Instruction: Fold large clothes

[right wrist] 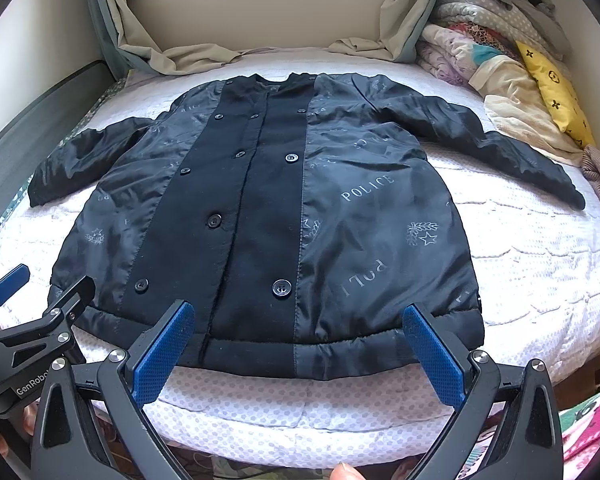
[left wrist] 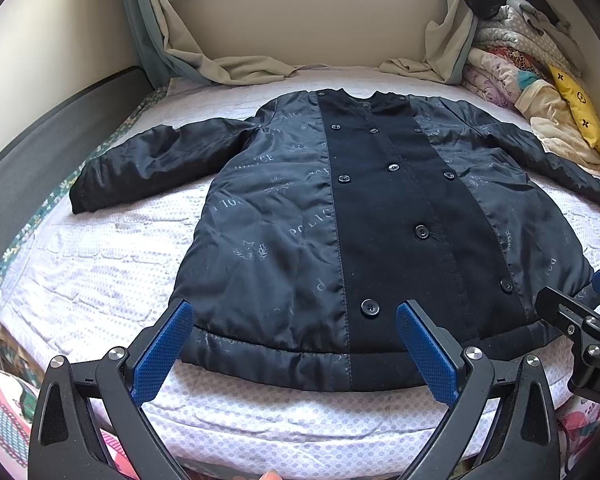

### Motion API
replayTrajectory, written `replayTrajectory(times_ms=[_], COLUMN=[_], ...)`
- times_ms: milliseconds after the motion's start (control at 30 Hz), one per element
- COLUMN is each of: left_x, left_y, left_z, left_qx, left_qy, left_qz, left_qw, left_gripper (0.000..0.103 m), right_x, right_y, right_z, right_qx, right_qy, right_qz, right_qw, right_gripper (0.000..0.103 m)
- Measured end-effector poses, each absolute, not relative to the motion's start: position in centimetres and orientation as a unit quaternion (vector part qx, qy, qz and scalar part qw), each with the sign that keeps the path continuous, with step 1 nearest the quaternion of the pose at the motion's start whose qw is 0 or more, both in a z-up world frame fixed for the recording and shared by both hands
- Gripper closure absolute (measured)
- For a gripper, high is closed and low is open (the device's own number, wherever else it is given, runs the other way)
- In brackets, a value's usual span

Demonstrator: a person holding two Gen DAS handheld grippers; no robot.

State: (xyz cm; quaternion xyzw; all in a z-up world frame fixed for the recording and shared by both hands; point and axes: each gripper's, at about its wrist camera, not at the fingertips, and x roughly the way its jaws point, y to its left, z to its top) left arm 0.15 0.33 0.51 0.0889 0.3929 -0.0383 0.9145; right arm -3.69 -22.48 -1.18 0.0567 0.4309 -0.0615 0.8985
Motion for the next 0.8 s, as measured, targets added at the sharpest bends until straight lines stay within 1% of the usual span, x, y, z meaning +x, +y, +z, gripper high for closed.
replayTrajectory(times_ms=[567,667,733,800], left_x=[0.05,-0.01,-0.1,-0.04], left_y=[0.33,0.53,0.55,0.61], left_z=[0.43,-0.01,0.04,-0.09], left_qx=[0.088,0.083,0.078,0.079], left_qy=[0.389,0.382,0.362,0.366], left_qz=[-0.038,-0.038,-0.039,-0.038], left_qw=[0.916,0.92,0.928,0.926], left_gripper=[0.0,0.0,0.0,0.0], right_x=[-3.72,-3.68,-3.69,-3.69], right_y=[-22.54,-22.51,-22.54,-22.55], right_z=[-1.31,-1.36,-1.38,-1.38], right_qx=[0.056,0.056,0.056,0.056], right_qy=[0.434,0.435,0.435,0.435], right_qz=[-0.062,-0.063,-0.063,-0.063], right_qw=[0.897,0.897,0.896,0.896], right_gripper=[0.0,0.0,0.0,0.0])
